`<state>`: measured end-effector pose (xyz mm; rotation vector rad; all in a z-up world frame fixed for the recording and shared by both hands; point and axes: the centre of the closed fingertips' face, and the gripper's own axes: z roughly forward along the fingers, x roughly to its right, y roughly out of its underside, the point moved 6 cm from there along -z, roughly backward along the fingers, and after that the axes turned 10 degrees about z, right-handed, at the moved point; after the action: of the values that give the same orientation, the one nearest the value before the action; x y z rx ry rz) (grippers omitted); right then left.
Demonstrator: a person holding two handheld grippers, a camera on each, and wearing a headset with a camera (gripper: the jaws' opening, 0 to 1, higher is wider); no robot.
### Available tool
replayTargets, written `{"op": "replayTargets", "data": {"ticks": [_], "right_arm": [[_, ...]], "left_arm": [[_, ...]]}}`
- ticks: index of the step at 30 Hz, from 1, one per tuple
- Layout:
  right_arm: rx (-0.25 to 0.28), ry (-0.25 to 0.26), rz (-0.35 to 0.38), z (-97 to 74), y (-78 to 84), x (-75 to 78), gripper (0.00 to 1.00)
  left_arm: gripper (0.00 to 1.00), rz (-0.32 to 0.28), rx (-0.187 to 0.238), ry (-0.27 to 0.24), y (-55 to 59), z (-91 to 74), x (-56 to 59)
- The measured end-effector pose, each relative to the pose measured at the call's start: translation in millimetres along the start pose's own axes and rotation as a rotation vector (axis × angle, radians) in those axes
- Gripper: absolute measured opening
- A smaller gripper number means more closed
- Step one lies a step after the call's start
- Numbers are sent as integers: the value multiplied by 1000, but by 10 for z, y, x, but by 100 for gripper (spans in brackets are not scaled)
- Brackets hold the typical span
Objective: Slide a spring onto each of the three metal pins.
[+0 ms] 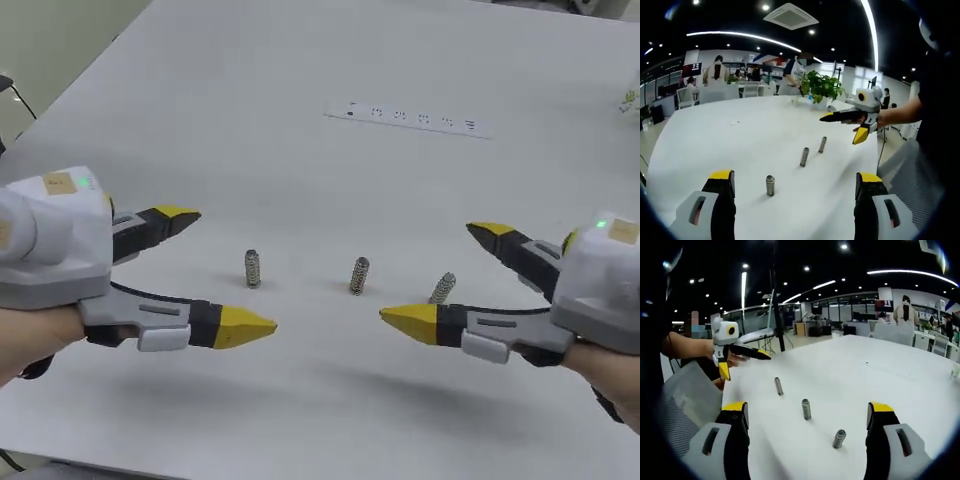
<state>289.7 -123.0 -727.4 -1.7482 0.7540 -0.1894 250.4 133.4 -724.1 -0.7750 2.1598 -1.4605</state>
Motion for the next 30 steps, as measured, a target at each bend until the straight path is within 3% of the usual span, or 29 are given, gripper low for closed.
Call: {"op": "replayTargets", "data": {"ticks": [3,11,15,17,22,30], "right_arm": [[11,18,19,-117,45,25,99],[3,89,60,-350,157,104,99],[-10,103,63,-378,194,102,99],[-10,105,69,-383,208,108,99],[-15,107,60,-384,220,75,99],[-41,122,28,-433,251,104,99]], "left_arm": [[98,-6,17,-9,-17,-14,-6],[98,-27,1,-10,11,-47,36],[94,-37,-12,13,32,-56,87],[95,-17,2,3,23,-60,110],[98,-74,-7,-8,39,-66,110],[98,-62,14,-22,16,-124,121]]}}
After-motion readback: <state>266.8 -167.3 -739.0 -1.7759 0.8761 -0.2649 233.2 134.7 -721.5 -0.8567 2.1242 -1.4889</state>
